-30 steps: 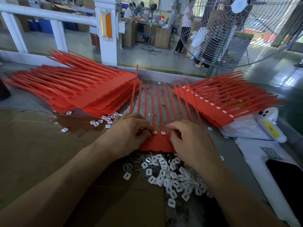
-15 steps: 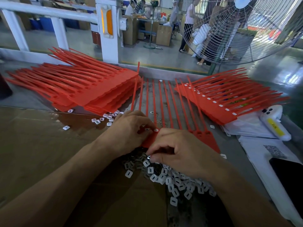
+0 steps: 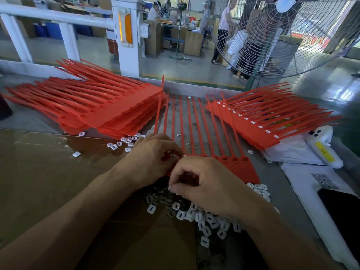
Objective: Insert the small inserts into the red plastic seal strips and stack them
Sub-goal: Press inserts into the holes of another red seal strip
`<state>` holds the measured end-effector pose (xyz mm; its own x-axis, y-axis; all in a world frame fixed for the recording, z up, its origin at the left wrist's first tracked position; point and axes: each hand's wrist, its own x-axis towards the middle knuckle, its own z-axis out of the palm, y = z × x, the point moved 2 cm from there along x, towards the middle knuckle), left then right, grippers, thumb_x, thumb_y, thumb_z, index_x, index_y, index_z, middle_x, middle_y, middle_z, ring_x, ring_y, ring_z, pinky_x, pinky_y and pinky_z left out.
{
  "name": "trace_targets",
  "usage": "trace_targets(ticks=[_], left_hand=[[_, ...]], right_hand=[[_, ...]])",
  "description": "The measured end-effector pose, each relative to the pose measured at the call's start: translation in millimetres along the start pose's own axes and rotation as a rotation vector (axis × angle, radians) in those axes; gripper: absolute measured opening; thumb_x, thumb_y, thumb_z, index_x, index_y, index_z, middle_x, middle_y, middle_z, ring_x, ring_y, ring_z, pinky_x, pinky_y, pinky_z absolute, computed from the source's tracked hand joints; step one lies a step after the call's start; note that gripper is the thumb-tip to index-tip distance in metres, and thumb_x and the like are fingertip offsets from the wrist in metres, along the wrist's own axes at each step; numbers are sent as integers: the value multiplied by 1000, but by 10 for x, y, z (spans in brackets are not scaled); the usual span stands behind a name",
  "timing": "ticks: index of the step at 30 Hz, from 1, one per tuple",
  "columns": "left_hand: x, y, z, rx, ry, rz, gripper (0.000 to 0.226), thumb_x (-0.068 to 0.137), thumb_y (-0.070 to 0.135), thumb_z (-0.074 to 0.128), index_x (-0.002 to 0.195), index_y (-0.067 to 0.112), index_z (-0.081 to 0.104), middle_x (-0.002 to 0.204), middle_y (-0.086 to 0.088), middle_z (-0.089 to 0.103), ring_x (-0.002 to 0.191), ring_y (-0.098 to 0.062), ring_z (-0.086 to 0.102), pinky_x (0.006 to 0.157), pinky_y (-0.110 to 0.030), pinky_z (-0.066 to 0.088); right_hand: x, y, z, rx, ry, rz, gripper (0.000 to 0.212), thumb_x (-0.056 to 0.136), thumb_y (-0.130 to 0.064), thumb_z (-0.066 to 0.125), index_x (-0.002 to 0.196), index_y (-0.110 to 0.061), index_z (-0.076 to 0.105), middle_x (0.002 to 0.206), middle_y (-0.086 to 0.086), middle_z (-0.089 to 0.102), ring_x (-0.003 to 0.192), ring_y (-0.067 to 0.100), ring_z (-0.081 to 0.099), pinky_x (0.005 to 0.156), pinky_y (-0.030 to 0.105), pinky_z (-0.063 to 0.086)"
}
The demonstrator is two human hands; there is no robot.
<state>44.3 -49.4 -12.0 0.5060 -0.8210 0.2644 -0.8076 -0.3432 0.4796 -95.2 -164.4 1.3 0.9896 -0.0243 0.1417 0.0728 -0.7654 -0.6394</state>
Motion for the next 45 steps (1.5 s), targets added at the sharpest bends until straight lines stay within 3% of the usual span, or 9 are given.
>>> trace_targets(ticks=[4, 7, 9, 15, 20, 27, 31, 45], left_hand=[[2, -9, 1, 3, 10, 13, 21, 95, 35, 66, 114, 36, 73, 118, 10, 62, 115, -13, 55, 105, -46, 43], [-2, -29, 5, 16, -11, 10, 22, 96, 38, 63, 117, 39, 72, 122, 13, 60, 119, -11, 51, 108, -45, 42], [2, -38, 7, 17, -15, 9, 22, 97, 39, 62, 117, 40, 71, 123, 15, 59, 121, -10, 51, 109, -44, 41], [-4, -30, 8, 23, -13, 10, 21, 97, 40, 62, 116, 40, 71, 122, 16, 59, 120, -8, 50, 109, -44, 41], [-4, -23, 3, 23, -12, 4, 21, 97, 40, 62, 116, 41, 70, 122, 17, 58, 120, -7, 49, 110, -44, 40], [1, -18, 4, 23, -18, 1, 22, 98, 39, 61, 118, 40, 70, 123, 16, 58, 121, -8, 49, 110, -44, 40], [-1, -17, 4, 29, -18, 1, 22, 98, 40, 61, 119, 40, 69, 123, 16, 58, 120, -7, 49, 110, -44, 39], [-11, -21, 8, 37, -17, -5, 22, 98, 40, 61, 119, 42, 69, 124, 18, 57, 122, -5, 47, 113, -43, 34]], right_hand=[[3, 164, -124, 142, 271, 121, 13, 93, -25, 75, 94, -38, 71, 90, -23, 71, 82, -5, 67, 67, 7, 46], [2, 365, -231, 179, 443, 235, 21, 93, -25, 75, 100, -45, 75, 95, -30, 72, 88, -11, 67, 74, 13, 46], [-5, 492, -278, 169, 493, 323, 20, 93, -24, 75, 98, -44, 78, 91, -30, 73, 82, -10, 67, 71, 19, 48], [35, 623, -283, 116, 505, 407, 15, 92, -20, 76, 92, -35, 78, 78, -25, 72, 71, -4, 67, 64, 22, 48], [40, 588, -275, 36, 503, 413, 11, 93, -26, 75, 96, -36, 77, 89, -20, 74, 77, -3, 67, 69, 22, 50], [45, 540, -273, -79, 482, 396, 14, 96, -23, 74, 109, -26, 78, 92, -22, 68, 79, -19, 59, 65, -5, 38], [66, 500, -281, -145, 461, 387, 16, 96, -25, 73, 111, -24, 78, 100, -15, 72, 81, -15, 56, 68, -5, 38], [91, 507, -249, -224, 398, 379, 11, 95, -26, 74, 104, -27, 81, 80, -28, 58, 71, -21, 53, 69, -6, 35]])
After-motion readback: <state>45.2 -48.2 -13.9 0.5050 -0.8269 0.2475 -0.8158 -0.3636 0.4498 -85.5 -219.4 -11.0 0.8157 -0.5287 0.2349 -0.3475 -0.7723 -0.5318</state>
